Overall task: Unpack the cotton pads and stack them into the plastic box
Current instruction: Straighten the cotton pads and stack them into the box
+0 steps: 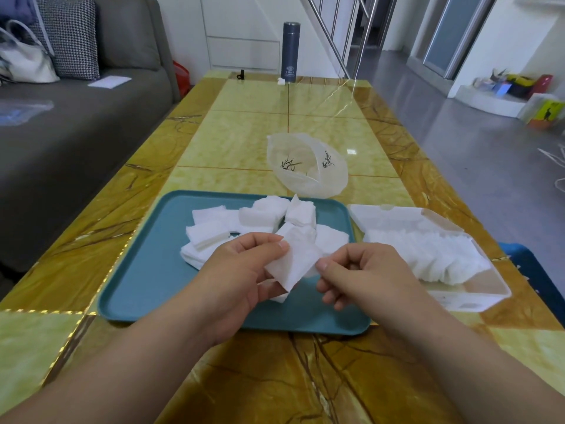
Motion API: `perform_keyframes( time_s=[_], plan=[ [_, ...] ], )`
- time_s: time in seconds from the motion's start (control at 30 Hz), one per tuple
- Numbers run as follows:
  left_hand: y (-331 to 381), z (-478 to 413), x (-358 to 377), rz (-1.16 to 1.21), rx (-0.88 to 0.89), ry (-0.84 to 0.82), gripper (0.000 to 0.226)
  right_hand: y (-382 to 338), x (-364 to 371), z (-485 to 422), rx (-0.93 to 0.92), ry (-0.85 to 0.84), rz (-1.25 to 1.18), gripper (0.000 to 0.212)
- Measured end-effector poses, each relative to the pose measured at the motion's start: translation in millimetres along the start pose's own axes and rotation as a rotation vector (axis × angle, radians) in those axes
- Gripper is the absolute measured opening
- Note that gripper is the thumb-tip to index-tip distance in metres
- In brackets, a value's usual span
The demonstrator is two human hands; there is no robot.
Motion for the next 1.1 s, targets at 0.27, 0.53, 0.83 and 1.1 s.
perform_keyframes(
  time_s=[0.27, 0.53, 0.83, 1.1],
  plan=[
    [0, -6, -18, -0.067, 0.027, 0.122, 0.014, -6, -5, 0, -0.076, 0.037, -0.012, 0.011],
    [7, -2, -16, -0.297, 0.139, 0.121, 0.012, -18, 15, 9, -0.093, -0.218, -0.499, 0.006],
    [5, -1, -3, -0.149, 0.099, -0.039, 0.037, -1, -1, 1, -0.044, 0.040, -0.131, 0.018],
    [6, -1, -1, -0.117, 0.101, -0.059, 0.033, 1, 0, 0, -0.003, 0.035, -0.141, 0.017]
  ],
)
Point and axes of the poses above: each hand's wrist, its own z-axis away from the middle knuckle, its own x-axis out of the palm, y = z × x, the point moved 7 cm from there along -z, towards the middle knuckle, and after that the axes turned 15 degrees about -z, right-handed, at the moved point
